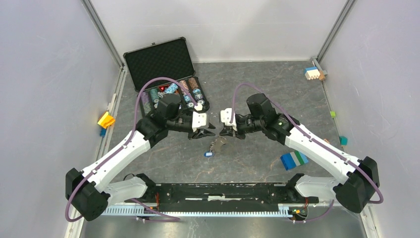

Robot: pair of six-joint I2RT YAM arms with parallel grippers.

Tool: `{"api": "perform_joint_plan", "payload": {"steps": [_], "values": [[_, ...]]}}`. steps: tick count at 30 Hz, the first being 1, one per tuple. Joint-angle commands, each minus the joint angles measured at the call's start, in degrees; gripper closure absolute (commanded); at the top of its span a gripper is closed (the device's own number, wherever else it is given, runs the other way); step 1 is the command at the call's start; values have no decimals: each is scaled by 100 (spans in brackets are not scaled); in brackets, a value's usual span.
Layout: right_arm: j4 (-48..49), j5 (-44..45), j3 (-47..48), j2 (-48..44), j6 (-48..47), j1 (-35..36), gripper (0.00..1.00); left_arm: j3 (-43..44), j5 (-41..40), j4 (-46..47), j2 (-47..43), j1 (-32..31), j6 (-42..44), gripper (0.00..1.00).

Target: Put the keys on the keyring

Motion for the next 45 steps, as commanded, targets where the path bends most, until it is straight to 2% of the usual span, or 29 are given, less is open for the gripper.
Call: {"api": "perform_joint_plan", "payload": {"steps": [1,8,12,21,45], "values": [[178,243,149,-167,28,60,100,89,-136,31,50,-13,-165,63],[473,458,6,-339,227,61,100,-201,-156,420,-77,-12,-834,63],[566,578,22,-344,318,59,100,-395,-125,981,-15,-12,-1500,62],[564,1116,70,-353,271,174,100,-56,-421,1270,243,-12,-2732,61],[722,1016,-4,-371,432,206,100,119,-417,1246,596,-12,-2851,88]]}}
